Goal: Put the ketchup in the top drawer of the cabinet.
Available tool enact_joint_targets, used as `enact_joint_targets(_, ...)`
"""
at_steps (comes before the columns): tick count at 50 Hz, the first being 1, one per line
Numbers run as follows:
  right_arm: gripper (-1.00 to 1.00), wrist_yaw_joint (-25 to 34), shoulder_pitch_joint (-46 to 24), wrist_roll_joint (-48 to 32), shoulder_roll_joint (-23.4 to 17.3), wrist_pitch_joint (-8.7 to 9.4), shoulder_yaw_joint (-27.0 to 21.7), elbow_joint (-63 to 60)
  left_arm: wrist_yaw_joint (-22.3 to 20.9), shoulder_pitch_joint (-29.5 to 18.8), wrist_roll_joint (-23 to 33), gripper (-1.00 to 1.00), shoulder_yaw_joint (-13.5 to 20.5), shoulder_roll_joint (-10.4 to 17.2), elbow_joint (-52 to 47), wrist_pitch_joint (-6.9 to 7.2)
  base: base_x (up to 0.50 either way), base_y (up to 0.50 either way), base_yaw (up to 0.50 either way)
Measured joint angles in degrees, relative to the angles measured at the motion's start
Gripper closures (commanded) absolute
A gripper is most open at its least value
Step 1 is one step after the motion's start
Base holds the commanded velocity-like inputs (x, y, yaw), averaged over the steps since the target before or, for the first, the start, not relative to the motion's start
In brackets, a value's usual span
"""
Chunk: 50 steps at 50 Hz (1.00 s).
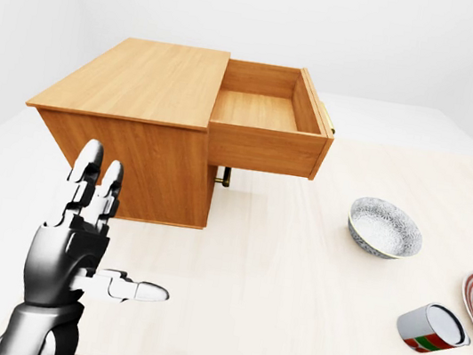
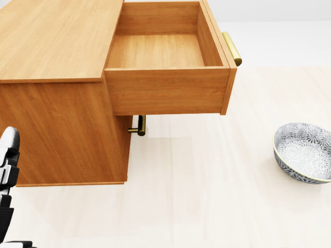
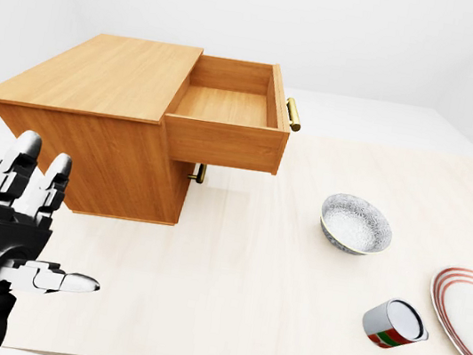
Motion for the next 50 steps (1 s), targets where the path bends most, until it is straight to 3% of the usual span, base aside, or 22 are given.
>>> enact_joint_targets(12,-1.00,23.85,-8.70,-26.06,1.28,0.00,-2.15,0.00,0.14,-0.29,-0.19,-1.00,0.35,0.07,-0.12,0.00,0.00,0.00,0.00)
enact_joint_targets(20,-1.00,23.85,-12.38,-42.65,1.68,0.00,-1.60,0.00,0.27,-0.62,-0.32,-1.00,0.60,0.13,0.02,0.00,0.00,0.00,0.00)
enact_joint_targets(28,-1.00,23.85,-14.46,-53.29,2.35,0.00,-0.92,1.06,0.36,-0.73,-0.23,-1.00,0.53,0.17,0.35,0.00,0.00,0.00,0.00)
enact_joint_targets(50,-1.00,23.85,-13.97,-63.39,7.43,0.00,2.20,4.88,0.56,-0.73,-0.10,-1.00,0.37,0.21,0.47,0.00,0.00,0.00,0.00)
